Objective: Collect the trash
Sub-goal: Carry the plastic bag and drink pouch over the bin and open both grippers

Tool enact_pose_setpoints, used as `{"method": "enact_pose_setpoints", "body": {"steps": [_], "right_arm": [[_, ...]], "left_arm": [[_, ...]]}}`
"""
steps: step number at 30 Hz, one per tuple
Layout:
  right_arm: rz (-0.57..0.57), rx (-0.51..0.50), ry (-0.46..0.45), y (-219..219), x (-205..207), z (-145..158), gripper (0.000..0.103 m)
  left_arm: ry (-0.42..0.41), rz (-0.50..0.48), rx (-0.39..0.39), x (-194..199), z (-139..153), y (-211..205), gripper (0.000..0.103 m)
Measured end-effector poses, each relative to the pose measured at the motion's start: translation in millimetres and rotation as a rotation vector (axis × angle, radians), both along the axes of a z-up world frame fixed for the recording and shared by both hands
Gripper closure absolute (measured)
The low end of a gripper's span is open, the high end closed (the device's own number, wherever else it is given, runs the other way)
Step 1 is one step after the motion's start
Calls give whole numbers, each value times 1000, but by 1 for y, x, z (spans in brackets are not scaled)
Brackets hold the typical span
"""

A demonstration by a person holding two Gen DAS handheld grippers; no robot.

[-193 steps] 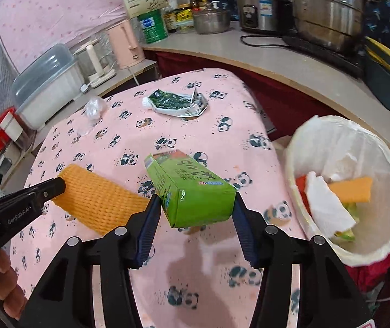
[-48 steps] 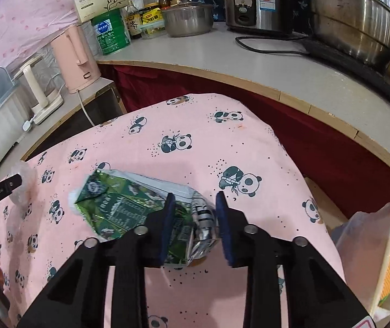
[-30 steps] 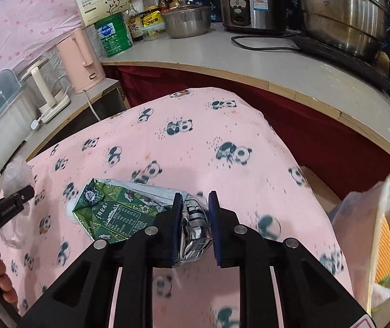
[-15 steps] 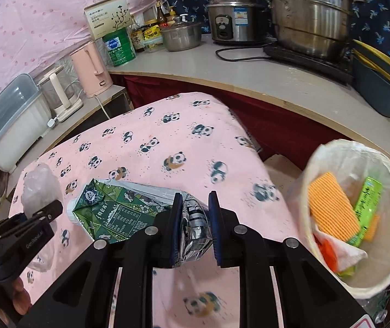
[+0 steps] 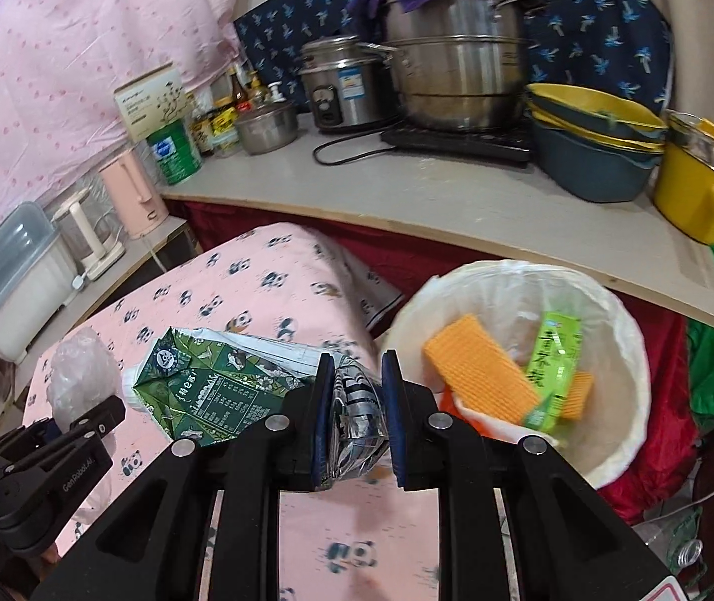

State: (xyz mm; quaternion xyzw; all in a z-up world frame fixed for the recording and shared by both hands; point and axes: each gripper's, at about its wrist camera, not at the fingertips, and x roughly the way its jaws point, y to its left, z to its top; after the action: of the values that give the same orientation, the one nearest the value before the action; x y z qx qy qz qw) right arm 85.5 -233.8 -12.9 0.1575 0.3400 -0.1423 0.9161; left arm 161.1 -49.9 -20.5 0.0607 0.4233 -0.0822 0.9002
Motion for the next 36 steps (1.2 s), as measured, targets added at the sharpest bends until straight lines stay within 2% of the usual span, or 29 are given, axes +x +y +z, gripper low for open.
{"method": "enact_pose_setpoints", "body": {"steps": [8,17,36], "right_arm": [[-102,19,-33,-51,-43,7,85],[-212,51,-60,-102,-85,5,85],[-341,96,-66,-163,-127,-15,85]], "left_arm": [[-34,-93,3,-29,16,-53,74],[-45,-191,22,-54,18,-106,74],[-36,-321,53,-76,8,-178,74]]}}
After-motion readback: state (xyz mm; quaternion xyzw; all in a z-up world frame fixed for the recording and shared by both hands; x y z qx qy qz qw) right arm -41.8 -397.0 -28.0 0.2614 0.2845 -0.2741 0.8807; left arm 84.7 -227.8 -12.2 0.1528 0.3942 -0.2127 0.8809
